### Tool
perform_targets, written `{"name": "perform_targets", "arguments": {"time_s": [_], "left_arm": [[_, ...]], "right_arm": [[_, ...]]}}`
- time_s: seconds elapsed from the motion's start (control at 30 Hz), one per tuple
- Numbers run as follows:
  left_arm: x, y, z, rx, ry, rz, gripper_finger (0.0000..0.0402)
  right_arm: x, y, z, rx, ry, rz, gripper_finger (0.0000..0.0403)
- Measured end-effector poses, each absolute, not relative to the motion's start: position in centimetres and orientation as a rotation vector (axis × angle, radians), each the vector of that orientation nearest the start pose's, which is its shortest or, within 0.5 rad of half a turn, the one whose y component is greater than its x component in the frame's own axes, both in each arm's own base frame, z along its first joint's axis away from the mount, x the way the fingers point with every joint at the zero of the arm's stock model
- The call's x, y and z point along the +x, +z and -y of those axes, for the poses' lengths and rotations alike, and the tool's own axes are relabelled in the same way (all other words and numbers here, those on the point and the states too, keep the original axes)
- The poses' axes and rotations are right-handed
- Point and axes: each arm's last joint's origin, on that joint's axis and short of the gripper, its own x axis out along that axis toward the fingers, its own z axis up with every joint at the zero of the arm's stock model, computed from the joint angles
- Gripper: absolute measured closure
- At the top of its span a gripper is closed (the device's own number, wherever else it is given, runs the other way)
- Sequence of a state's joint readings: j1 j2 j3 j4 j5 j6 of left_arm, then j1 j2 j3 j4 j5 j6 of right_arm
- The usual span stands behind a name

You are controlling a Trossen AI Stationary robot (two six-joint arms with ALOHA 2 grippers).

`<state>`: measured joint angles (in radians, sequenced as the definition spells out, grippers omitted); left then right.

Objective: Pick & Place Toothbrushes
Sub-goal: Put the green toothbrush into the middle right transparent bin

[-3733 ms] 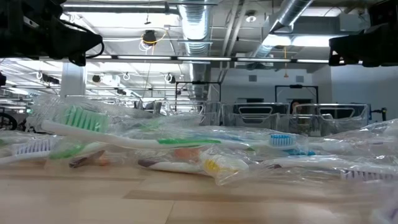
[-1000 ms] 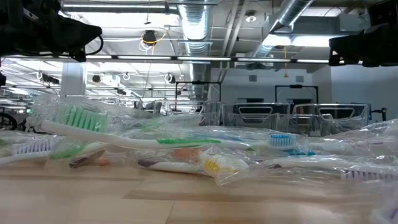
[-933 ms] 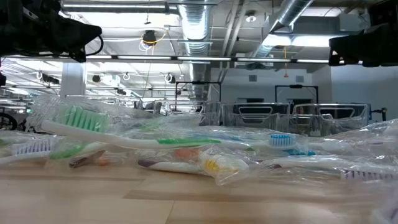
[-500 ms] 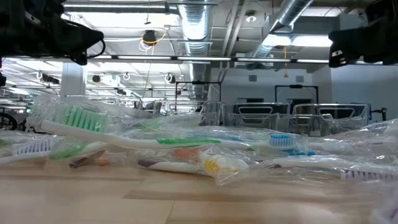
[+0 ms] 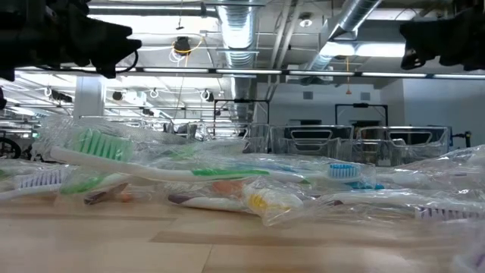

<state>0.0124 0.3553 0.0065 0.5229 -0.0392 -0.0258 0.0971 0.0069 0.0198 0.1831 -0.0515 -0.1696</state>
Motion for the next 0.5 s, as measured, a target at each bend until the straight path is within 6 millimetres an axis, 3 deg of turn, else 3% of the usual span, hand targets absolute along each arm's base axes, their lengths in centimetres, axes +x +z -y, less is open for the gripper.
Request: {"name": "perform_targets", "arguments": {"time_s": [0.17, 0.5], "left_arm": [[12.14, 18.3, -0.25, -0.059, 0.043, 0.159, 0.0203], [12.23, 18.85, -0.25, 0.073, 0.055, 0.217, 0.0202]], "right_arm": [[9.4, 18.93, -1.07, -0.073, 0.141, 0.217, 0.0403], [9.37, 18.89, -1.25, 0.061, 0.218, 0.198, 0.0402]]}}
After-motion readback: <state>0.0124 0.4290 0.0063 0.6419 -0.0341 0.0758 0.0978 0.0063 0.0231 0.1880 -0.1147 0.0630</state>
